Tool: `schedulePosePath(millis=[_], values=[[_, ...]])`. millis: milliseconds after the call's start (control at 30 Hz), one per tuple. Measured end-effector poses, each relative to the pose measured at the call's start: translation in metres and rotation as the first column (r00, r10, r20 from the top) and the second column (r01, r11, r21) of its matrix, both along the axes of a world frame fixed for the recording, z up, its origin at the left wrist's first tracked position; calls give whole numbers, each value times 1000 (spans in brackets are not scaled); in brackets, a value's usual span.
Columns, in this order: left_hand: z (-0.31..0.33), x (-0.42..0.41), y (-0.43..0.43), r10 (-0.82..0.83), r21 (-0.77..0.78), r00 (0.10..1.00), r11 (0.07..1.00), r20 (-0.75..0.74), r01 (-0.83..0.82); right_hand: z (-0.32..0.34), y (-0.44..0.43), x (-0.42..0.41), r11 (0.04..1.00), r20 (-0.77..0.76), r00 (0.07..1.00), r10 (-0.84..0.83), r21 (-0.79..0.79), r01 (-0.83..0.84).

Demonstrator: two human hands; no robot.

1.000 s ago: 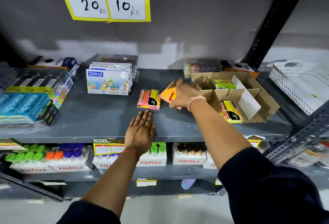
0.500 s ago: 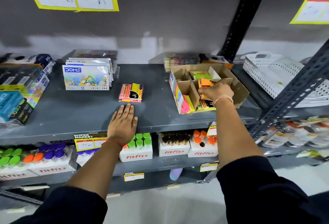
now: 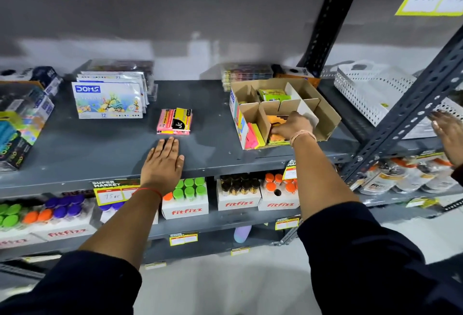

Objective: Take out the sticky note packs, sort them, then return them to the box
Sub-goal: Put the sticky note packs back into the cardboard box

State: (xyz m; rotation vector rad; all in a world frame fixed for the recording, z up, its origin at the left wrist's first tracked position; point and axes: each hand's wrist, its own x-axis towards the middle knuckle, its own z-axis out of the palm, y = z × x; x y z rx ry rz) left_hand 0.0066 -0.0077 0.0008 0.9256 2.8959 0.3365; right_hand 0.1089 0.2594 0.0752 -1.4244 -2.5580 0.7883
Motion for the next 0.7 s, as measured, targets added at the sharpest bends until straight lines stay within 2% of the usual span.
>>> schedulePosePath(millis=[233,300,400,467,533,600,633,700], values=[[3,3,0,2,-21,1000,1000,-2,-2,14,-1,0,1000,-24,1000,21,14,-20],[4,4,1,-8,-20,1000,1000,10,8,23,-4,2,991,-36,999,-35,127,39],[5,4,2,11,36,1000,999,18,-12,46,-20,-10,941,-207,978,0,332,71],[5,3,3,36,66,999,997,13,-37,57,-39,-32,899,-261,946,190,434,-61],[2,2,2,49,63,999,997,17,-50,56,-63,-60,824,-207,853,479,443,-354],[-2,1,0,47,62,999,997,5,-47,41,-82,-86,685,-43,714,699,327,-651],[-3,2,0,47,67,999,997,-6,-46,32,-90,-97,625,40,650,759,237,-744],[-5,1,-1,50,70,998,996,-37,-47,13,-97,-115,560,140,567,812,89,-824]])
